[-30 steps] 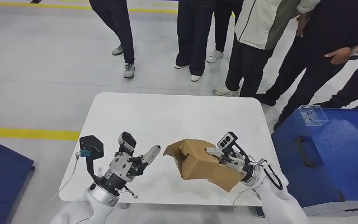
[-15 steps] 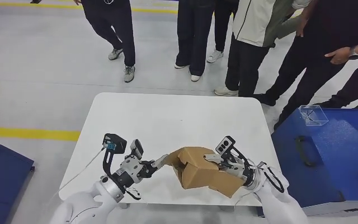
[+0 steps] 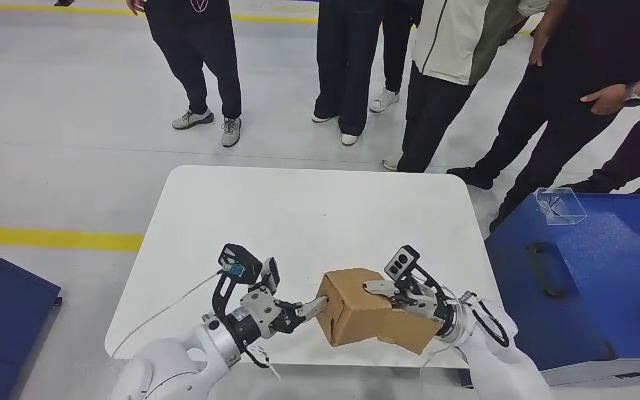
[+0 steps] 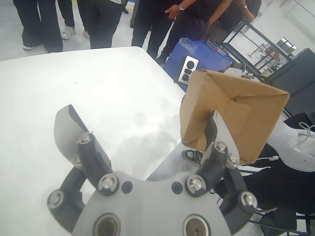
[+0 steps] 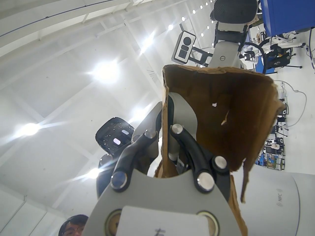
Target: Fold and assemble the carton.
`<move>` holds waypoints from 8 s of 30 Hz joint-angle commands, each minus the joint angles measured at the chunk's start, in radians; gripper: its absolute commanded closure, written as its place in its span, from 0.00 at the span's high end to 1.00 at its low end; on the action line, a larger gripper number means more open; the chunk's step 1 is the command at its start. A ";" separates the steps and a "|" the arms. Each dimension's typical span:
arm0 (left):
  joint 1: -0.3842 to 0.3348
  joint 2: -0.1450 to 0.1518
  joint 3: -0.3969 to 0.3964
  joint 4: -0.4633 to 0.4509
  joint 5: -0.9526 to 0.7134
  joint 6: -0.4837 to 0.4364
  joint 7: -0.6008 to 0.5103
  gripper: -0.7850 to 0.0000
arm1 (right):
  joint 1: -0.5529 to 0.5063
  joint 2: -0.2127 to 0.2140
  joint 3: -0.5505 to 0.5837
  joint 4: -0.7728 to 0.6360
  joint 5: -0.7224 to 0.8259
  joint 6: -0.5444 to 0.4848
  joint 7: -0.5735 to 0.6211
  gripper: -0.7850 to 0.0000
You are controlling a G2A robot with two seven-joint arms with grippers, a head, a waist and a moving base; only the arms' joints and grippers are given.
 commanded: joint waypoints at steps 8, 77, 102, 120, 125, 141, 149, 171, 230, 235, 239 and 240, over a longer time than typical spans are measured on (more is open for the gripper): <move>-0.070 -0.010 0.078 0.035 0.029 0.053 -0.011 1.00 | -0.010 0.004 0.001 -0.015 -0.010 0.006 0.007 0.00; 0.048 0.001 -0.097 -0.046 -0.143 0.026 0.116 1.00 | 0.521 -0.055 -0.325 0.178 1.531 -0.256 -2.616 1.00; 0.048 0.001 -0.097 -0.046 -0.143 0.026 0.116 1.00 | 0.261 0.016 -0.171 0.155 0.274 0.209 -1.019 0.00; -0.009 -0.003 0.076 0.075 0.390 0.189 -0.022 1.00 | 0.225 0.029 -0.182 0.117 -0.128 0.010 -1.018 1.00; -0.088 -0.020 0.191 0.184 0.552 0.266 -0.093 1.00 | 0.191 0.049 -0.222 0.104 -0.621 -0.159 -0.987 1.00; -0.235 -0.074 0.331 0.417 0.634 0.349 -0.117 1.00 | 0.196 0.052 -0.298 0.150 -1.128 -0.147 -1.004 1.00; -0.236 -0.084 0.327 0.427 0.632 0.345 -0.113 1.00 | 0.181 0.070 -0.342 0.157 -1.488 -0.246 -0.873 1.00; -0.228 -0.107 0.318 0.453 0.647 0.329 -0.113 1.00 | 0.119 0.069 -0.346 0.116 -1.655 -0.271 -0.731 1.00; -0.341 -0.115 0.017 0.642 -0.249 0.042 -0.083 1.00 | -0.094 0.086 -0.172 0.047 -1.980 -0.551 -0.900 1.00; -0.358 -0.115 0.014 0.725 -0.365 -0.020 -0.127 1.00 | -0.094 0.087 -0.167 0.045 -2.016 -0.558 -0.877 1.00; -0.403 -0.122 0.042 0.812 -0.434 -0.089 -0.140 1.00 | -0.094 0.086 -0.169 0.046 -2.039 -0.553 -0.863 1.00; -0.414 -0.124 0.052 0.828 -0.435 -0.114 -0.136 1.00 | -0.092 0.085 -0.170 0.048 -2.046 -0.551 -0.863 1.00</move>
